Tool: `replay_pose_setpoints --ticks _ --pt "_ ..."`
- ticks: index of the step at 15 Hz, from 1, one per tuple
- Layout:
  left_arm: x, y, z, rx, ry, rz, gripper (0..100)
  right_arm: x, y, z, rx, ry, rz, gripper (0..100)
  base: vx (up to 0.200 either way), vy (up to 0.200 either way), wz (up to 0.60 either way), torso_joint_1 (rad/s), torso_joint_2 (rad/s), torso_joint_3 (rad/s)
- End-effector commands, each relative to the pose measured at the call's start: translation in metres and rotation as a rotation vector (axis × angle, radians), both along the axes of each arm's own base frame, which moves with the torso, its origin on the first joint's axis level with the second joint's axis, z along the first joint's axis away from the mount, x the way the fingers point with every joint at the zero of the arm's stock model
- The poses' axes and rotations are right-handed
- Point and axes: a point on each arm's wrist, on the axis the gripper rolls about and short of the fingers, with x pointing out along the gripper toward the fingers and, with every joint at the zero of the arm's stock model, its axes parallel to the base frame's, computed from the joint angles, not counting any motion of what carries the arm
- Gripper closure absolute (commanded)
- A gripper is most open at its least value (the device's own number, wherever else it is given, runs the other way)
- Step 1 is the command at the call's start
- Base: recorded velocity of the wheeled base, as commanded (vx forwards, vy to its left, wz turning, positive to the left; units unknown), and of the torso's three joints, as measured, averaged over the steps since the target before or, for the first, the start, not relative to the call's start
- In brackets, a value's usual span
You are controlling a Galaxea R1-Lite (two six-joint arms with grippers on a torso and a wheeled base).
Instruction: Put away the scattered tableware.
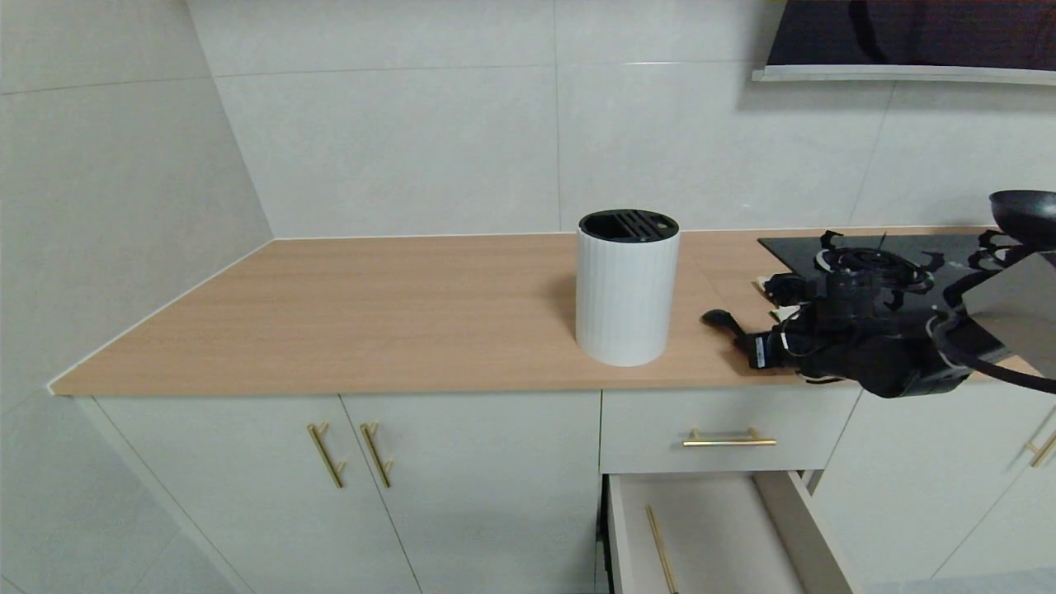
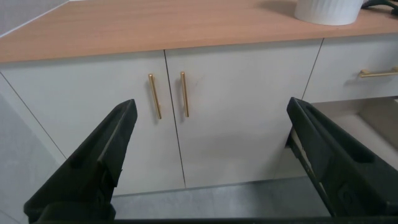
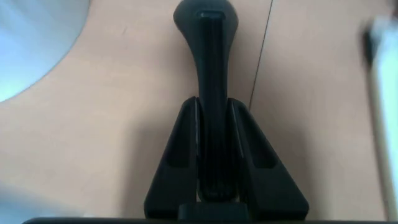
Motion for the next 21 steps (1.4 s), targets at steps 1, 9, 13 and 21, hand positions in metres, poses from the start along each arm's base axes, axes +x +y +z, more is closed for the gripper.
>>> replay_pose_setpoints --ticks 1,9,13,21 --pt "0.0 0.0 0.0 0.0 0.0 0.0 0 -0.022 0.003 0.053 0.051 -0.009 -0.012 100 0.0 0.0 0.0 0.0 0.0 0.0" --pt "0.0 0.0 0.0 0.0 0.0 0.0 0 -0.132 0.002 0.09 0.162 0.184 -0.093 100 0.0 0.0 0.0 0.0 0.0 0.0" --pt "0.0 0.0 0.0 0.0 0.0 0.0 0 -0.17 -0.002 0.07 0.151 0.202 -0.085 100 0.0 0.0 0.0 0.0 0.0 0.0" --pt "0.0 0.0 0.0 0.0 0.0 0.0 0 -0.185 -0.002 0.039 0.088 0.183 -0.049 100 0.0 0.0 0.0 0.0 0.0 0.0"
